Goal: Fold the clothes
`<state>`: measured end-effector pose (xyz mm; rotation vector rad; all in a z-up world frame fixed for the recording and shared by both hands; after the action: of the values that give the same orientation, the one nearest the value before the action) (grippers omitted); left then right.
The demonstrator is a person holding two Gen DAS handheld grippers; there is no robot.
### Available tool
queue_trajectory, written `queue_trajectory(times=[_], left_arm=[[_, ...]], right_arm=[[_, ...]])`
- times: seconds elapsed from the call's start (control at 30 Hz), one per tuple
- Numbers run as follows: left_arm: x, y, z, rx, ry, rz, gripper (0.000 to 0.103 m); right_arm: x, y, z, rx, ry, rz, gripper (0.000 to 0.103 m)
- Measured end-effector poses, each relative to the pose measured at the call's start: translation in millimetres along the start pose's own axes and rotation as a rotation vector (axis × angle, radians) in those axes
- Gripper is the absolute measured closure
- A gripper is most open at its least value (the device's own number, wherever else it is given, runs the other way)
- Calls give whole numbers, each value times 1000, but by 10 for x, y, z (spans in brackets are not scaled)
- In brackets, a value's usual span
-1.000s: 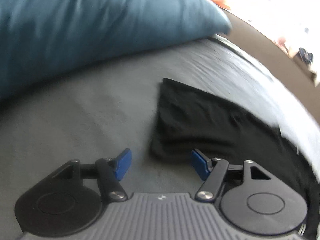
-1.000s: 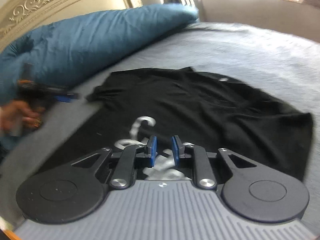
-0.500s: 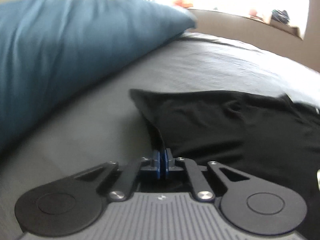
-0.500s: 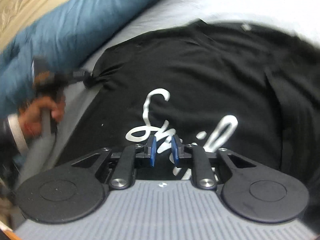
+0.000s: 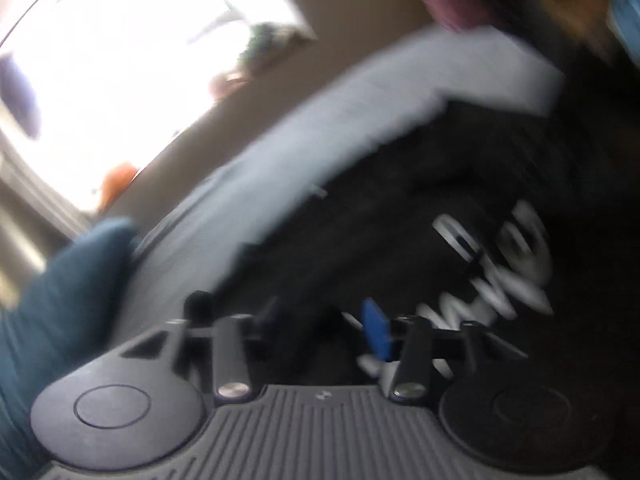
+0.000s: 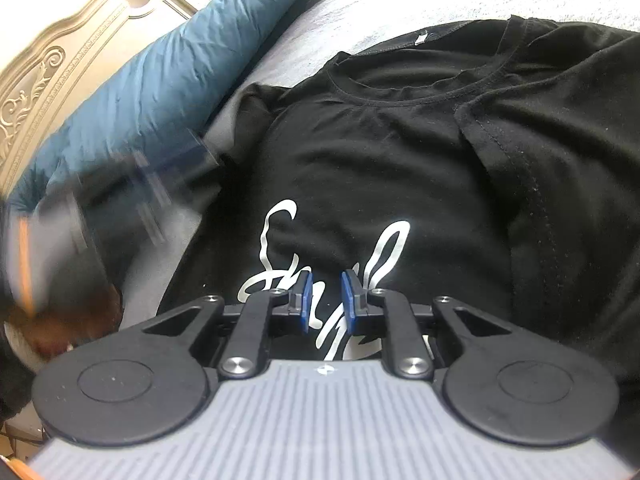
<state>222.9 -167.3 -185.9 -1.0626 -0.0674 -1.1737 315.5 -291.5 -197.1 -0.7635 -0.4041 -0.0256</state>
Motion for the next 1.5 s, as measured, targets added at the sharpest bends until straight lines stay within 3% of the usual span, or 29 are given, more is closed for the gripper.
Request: queue_trajectory(times=[0.2, 0.3, 0.37, 0.47, 0.63, 0.77, 0.87, 0.97, 1.0, 1.03, 1.13, 1.23, 1.33, 1.37, 1.4, 1.47, 1.5], left_arm=[[-334, -223, -38, -22, 15, 63, 46], [-515, -350, 221, -25, 7, 103, 46], [-634, -379, 385, 8, 4, 126, 46], [-712, -283, 584, 37, -79, 147, 46], [-842, -52, 738, 63, -178, 127, 50], [-958, 82, 768, 71, -183, 112, 50], [-1038, 123, 789, 60, -192, 97, 51], [-1087, 163, 802, 52, -192, 79, 52], [-1105, 155, 811, 50, -192, 74, 52], [-1118, 174, 825, 47, -195, 70, 52], [-1151, 212, 863, 43, -213, 64, 52], [-1142, 211, 870, 54, -215, 59, 52], [-1115, 242, 835, 87, -172, 46, 52], [-1105, 218, 808, 97, -160, 44, 52], [-1090, 234, 801, 103, -156, 45, 52], [-1062, 271, 800, 111, -157, 49, 52], [-1049, 289, 806, 111, -162, 51, 52]], right_arm=[[27, -36, 40, -19, -27, 5, 88], [140, -91, 207, -71, -104, 11, 86], [275, -120, 424, -93, -203, 22, 86], [478, -14, 924, -146, -411, 53, 86], [498, 613, 1698, -254, -801, 97, 85], [323, 1232, 1846, -364, -980, 121, 81], [324, 1577, 1807, -448, -977, 109, 80], [487, 1631, 1702, -436, -826, 52, 87], [558, 1577, 1651, -427, -753, 20, 97], [632, 1507, 1597, -416, -675, -14, 99], [811, 1168, 1347, -389, -473, -112, 101], [904, 921, 1142, -331, -363, -139, 99], [792, 906, 1240, -299, -454, -130, 96], [719, 965, 1312, -307, -526, -112, 89], [645, 1037, 1378, -319, -595, -95, 74], [510, 1177, 1474, -321, -729, -53, 59], [448, 1255, 1515, -333, -785, -29, 58]])
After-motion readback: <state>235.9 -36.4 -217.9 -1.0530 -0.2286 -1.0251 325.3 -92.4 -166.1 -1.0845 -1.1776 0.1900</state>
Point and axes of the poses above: each gripper's, at about its wrist camera, not at the fingertips, and y roughly the way its jaws point, z to its left, x to its top, the point moved 1 cm from there along y, roughly the way its jaws point, and after that the axes turned 7 degrees about z, right-handed, at the moved point
